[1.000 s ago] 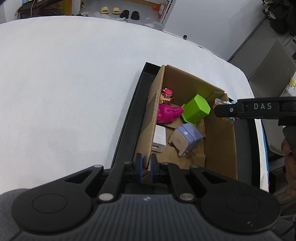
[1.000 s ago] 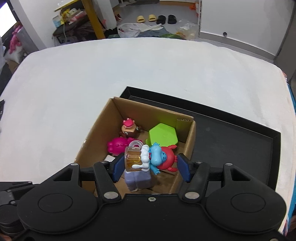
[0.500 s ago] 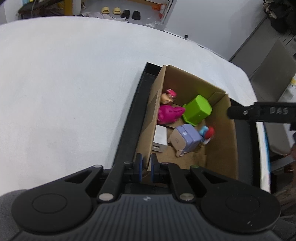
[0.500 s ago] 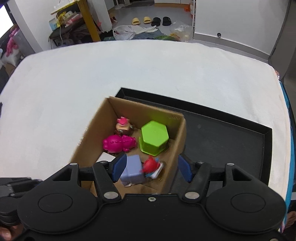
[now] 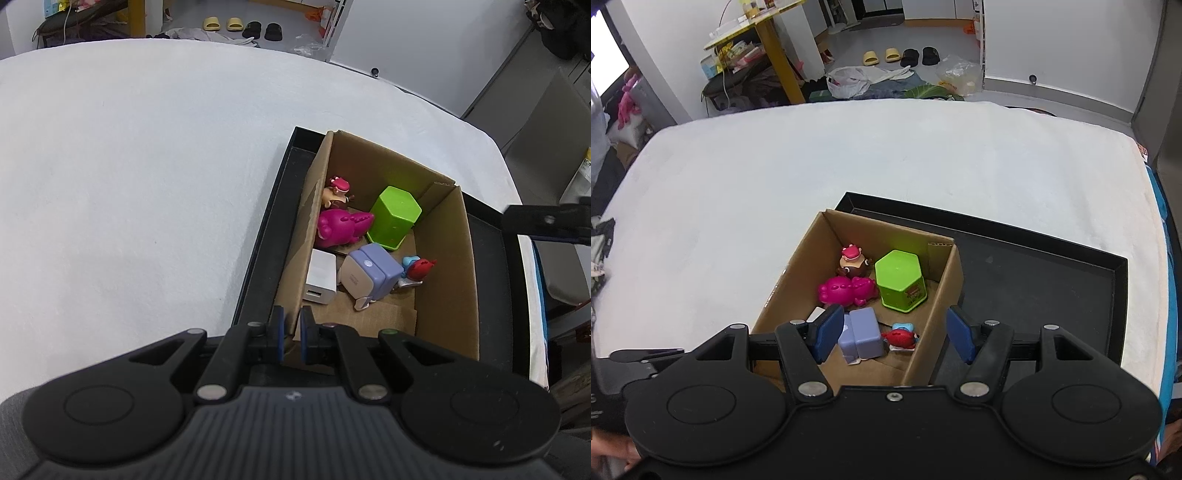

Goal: Organize rigid objects

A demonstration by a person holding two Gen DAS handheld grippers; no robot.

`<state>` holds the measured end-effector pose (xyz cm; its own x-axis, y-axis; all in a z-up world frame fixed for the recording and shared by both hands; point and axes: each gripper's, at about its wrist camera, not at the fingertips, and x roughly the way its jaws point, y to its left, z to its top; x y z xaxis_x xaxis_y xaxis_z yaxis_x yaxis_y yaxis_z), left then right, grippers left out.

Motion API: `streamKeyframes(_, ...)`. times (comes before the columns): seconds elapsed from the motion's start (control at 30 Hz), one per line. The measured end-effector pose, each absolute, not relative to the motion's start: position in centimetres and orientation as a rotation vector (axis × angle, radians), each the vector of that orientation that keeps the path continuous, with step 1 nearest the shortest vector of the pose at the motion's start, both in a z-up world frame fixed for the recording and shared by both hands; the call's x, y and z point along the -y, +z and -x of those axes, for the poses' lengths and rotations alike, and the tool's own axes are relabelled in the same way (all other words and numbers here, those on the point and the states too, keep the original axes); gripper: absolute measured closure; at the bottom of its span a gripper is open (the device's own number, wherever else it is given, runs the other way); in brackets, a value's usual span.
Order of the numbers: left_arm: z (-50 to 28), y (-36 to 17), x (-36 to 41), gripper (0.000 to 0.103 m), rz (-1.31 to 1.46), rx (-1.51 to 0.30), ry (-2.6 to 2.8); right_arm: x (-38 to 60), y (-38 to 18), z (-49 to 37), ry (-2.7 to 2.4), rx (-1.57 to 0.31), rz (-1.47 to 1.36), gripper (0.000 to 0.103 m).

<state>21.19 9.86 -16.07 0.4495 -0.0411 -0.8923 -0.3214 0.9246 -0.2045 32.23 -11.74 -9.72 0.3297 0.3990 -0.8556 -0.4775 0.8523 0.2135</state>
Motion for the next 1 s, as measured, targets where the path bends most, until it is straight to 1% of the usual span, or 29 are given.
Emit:
streamKeyframes(0.2, -21.4, -16.0, -9.9, 0.096, 0.357, -1.097, 0.182, 14.0, -8.7, -31.1, 0.560, -1.077, 0.044, 0.039)
streamKeyframes(0.3, -21.2, -15.8, -9.5, 0.096, 0.347, -1.093, 0.179, 15.5, -8.5, -30.4, 0.544, -1.069, 0.012, 0.037)
streamKeyframes(0.43, -21.4, -15.5, -9.1, 0.096, 0.298, -1.106, 0.180, 17.3, -8.5, -29.9, 0.517, -1.075, -0.035, 0.037)
streamKeyframes(0.5, -21.4, -15.4, -9.0, 0.093, 0.275, -1.113, 0.203, 18.3, -8.5, -29.7, 0.506, -1.074, -0.082, 0.034)
streamKeyframes(0.53, -21.3, -15.3, -9.2, 0.092, 0.283, -1.116, 0.205, 18.8, -8.5, -29.6, 0.501, -1.076, -0.104, 0.031)
streamKeyframes(0.73, -20.8, -13.8, -9.3, 0.088, 0.258, -1.131, 0.224, 20.4, -8.4, -28.4, 0.470, -1.062, -0.163, 0.024)
streamKeyframes(0.8, -20.4, -13.0, -9.4, 0.084, 0.255, -1.127, 0.232, 20.8, -8.3, -27.9, 0.461, -1.054, -0.179, 0.024)
streamKeyframes(0.83, -20.2, -12.6, -9.4, 0.082, 0.259, -1.123, 0.233, 21.1, -8.2, -27.8, 0.457, -1.052, -0.193, 0.021)
streamKeyframes(0.87, -20.0, -12.1, -9.4, 0.077, 0.261, -1.117, 0.235, 21.3, -8.2, -27.6, 0.452, -1.048, -0.202, 0.014)
streamKeyframes(0.9, -19.8, -11.8, -9.4, 0.072, 0.259, -1.111, 0.235, 21.5, -8.1, -27.3, 0.443, -1.038, -0.206, 0.012)
streamKeyframes(0.93, -19.5, -11.2, -9.3, 0.069, 0.252, -1.102, 0.235, 21.7, -8.0, -27.1, 0.438, -1.030, -0.207, 0.011)
streamKeyframes(1.0, -19.1, -10.2, -9.1, 0.058, 0.239, -1.088, 0.237, 22.1, -7.9, -26.7, 0.432, -1.025, -0.222, 0.010)
